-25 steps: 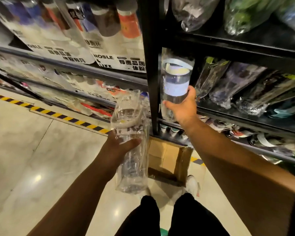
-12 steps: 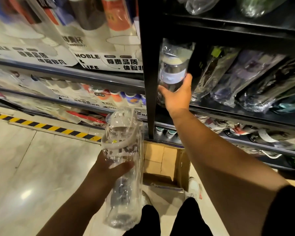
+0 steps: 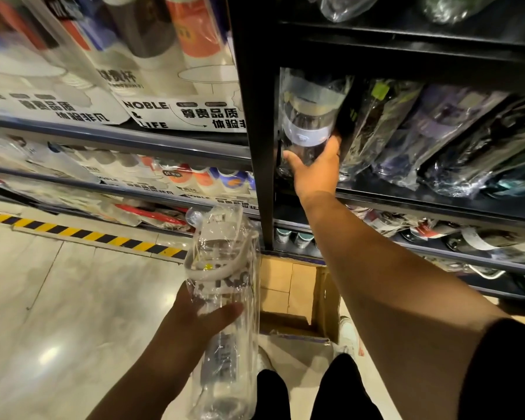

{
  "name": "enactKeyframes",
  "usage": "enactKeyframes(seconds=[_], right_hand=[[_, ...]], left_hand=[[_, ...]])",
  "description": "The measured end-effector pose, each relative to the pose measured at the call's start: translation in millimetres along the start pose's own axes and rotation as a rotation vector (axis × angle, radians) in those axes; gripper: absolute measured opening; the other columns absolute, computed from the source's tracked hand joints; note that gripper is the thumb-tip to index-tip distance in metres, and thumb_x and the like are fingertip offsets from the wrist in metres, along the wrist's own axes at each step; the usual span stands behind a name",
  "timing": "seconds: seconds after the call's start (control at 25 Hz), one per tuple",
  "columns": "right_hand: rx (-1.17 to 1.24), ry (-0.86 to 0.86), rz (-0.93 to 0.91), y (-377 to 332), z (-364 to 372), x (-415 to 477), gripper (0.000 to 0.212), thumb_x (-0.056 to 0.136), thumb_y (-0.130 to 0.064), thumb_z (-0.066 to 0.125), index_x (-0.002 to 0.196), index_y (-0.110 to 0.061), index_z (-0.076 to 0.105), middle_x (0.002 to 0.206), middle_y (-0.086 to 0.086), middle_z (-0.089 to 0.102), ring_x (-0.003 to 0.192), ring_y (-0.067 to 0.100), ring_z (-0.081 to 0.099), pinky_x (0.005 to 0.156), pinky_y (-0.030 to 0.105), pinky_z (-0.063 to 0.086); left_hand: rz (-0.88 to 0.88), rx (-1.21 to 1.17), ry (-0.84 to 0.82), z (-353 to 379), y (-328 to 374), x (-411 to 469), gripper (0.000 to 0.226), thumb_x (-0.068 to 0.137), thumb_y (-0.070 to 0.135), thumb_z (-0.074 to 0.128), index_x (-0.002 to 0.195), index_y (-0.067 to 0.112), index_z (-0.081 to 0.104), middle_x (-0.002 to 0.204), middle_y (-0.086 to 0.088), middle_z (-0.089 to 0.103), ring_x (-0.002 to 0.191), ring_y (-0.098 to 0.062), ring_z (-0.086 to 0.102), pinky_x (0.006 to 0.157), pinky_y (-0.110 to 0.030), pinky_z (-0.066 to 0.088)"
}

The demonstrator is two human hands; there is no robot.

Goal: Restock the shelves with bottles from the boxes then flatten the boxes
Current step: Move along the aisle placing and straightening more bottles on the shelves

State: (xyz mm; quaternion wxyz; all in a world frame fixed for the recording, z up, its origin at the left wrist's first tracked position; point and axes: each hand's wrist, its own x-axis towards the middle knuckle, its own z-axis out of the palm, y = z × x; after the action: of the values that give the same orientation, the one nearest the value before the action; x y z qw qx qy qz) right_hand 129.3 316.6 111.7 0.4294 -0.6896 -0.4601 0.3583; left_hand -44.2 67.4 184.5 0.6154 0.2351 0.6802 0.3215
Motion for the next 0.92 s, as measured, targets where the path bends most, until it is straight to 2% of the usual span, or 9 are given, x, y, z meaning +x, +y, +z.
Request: enactKeyframes(seconds=[0.16,0.24,0.36,0.44,0.56,0.68,0.8,0.84,0.92], right_hand=[[0.012,-0.036,0.051,5,3,-5,0.097,0.079,-0.021,0.082,0.153,-0.014,0.02,0.147,0.013,0.042,0.137,0.027,0.041,0.114,0.032,0.033],[0.038,-0.061,0.09,8,1,-9,0.102,0.083,-0.014,0.077,0.157,-0.019,0.007,0.156,0.009,0.032,0.143,0.025,0.034,0.11,0.022,0.025],[0.028,-0.104,0.103,6,-12,-27,0.103,0.087,-0.009,0.071,0.157,-0.026,-0.003,0.16,0.005,0.026,0.142,0.022,0.035,0.102,0.018,0.026],[0.019,-0.117,0.103,3,-24,-50,0.096,0.089,-0.012,0.069,0.157,-0.026,0.004,0.16,0.003,0.027,0.141,0.021,0.038,0.107,0.021,0.03],[0.123,-0.147,0.183,-3,-47,-101,0.065,0.094,-0.02,0.065,0.15,-0.022,0.033,0.151,0.004,0.038,0.131,0.019,0.047,0.109,0.033,0.042],[0.169,-0.297,0.182,-13,-85,-174,0.04,0.098,-0.031,0.059,0.137,-0.024,0.051,0.134,-0.006,0.054,0.113,0.002,0.056,0.093,0.019,0.046],[0.256,-0.415,0.163,-35,-129,-233,0.048,0.091,-0.058,0.056,0.133,-0.036,0.052,0.125,-0.021,0.061,0.117,-0.001,0.057,0.101,0.026,0.046],[0.297,-0.45,0.163,-46,-141,-243,0.049,0.088,-0.062,0.054,0.132,-0.041,0.05,0.122,-0.027,0.061,0.117,-0.005,0.057,0.099,0.023,0.046],[0.413,-0.497,0.179,-71,-163,-254,0.045,0.086,-0.051,0.052,0.13,-0.047,0.042,0.119,-0.034,0.058,0.111,-0.018,0.054,0.088,0.009,0.046]], left_hand=[[0.023,-0.006,-0.004,9,0,1,0.05,0.075,0.023,0.079,0.116,0.037,0.055,0.096,0.024,0.072,0.09,-0.001,0.068,0.066,-0.022,0.048],[0.036,-0.013,-0.023,12,3,2,0.053,0.072,0.026,0.079,0.117,0.038,0.055,0.096,0.025,0.072,0.092,0.0,0.067,0.068,-0.023,0.048],[0.063,0.016,-0.039,14,10,3,0.06,0.068,0.031,0.081,0.121,0.043,0.054,0.102,0.025,0.071,0.098,-0.003,0.067,0.071,-0.025,0.051],[0.098,0.032,-0.058,16,18,2,0.053,0.076,0.025,0.08,0.119,0.043,0.054,0.102,0.024,0.071,0.094,-0.001,0.069,0.07,-0.023,0.054],[0.18,0.055,-0.106,22,33,-7,0.044,0.083,0.017,0.076,0.113,0.042,0.055,0.098,0.027,0.071,0.09,0.007,0.068,0.069,-0.02,0.053],[0.258,0.094,-0.171,26,48,-25,0.05,0.083,0.011,0.075,0.12,0.039,0.057,0.109,0.022,0.072,0.101,0.004,0.067,0.079,-0.021,0.057],[0.33,0.098,-0.228,33,66,-46,0.054,0.082,0.008,0.077,0.124,0.034,0.056,0.11,0.018,0.073,0.102,0.001,0.068,0.082,-0.022,0.058],[0.351,0.099,-0.249,37,73,-52,0.056,0.081,0.012,0.081,0.128,0.032,0.056,0.112,0.015,0.073,0.103,-0.002,0.069,0.087,-0.03,0.059],[0.402,0.075,-0.292,46,91,-68,0.065,0.076,0.019,0.085,0.133,0.027,0.055,0.117,0.007,0.073,0.107,-0.012,0.07,0.095,-0.043,0.057]])
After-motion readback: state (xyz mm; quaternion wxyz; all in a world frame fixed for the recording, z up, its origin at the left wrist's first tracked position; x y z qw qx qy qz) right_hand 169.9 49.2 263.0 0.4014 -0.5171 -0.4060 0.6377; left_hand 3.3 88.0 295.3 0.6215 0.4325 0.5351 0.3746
